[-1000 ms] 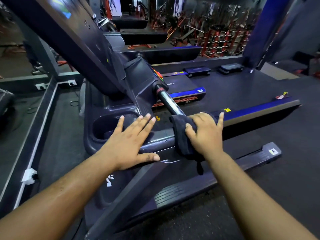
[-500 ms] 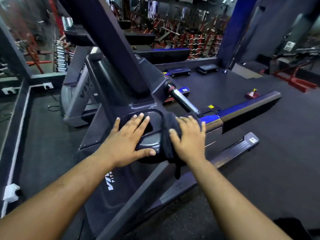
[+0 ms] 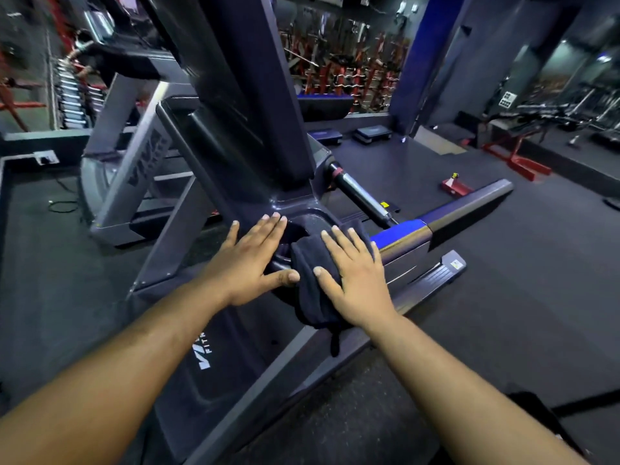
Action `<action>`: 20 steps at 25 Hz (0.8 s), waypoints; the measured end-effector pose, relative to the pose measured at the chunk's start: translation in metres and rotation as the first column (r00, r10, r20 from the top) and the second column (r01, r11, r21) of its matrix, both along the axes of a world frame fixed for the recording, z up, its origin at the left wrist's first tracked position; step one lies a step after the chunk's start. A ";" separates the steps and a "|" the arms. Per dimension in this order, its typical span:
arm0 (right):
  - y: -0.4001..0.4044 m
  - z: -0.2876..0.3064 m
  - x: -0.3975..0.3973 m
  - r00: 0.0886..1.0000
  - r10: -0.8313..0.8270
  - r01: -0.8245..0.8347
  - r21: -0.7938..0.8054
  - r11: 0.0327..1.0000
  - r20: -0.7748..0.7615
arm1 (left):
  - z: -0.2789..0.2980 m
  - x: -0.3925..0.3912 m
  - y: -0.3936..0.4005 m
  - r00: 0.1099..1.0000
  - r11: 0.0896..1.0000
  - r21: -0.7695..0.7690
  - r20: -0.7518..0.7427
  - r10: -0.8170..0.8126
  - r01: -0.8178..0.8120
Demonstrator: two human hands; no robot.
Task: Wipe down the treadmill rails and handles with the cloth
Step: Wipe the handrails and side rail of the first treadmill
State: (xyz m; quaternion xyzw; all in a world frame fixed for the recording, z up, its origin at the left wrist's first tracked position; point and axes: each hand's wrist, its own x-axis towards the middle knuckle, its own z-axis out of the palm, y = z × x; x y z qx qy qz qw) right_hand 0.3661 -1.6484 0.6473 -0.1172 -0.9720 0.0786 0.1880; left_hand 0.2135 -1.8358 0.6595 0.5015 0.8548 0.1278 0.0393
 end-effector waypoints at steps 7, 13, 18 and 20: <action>-0.036 -0.004 -0.011 0.996 -0.062 0.067 0.075 0.995 -0.066 | -0.010 -0.017 0.003 0.999 0.998 0.065 0.037 0.001 -0.004; -0.012 0.028 -0.036 0.983 0.084 -0.094 0.058 0.994 0.164 | -0.004 -0.016 0.001 0.984 0.996 0.090 0.175 -0.020 0.004; 0.034 0.013 0.005 0.970 0.225 -0.237 0.142 0.961 0.095 | -0.007 -0.020 -0.001 0.973 0.986 0.167 0.230 -0.026 -0.013; 0.040 0.031 -0.031 0.973 0.030 -0.042 0.050 0.998 0.228 | -0.010 -0.023 0.000 0.970 0.983 0.184 0.243 -0.023 -0.022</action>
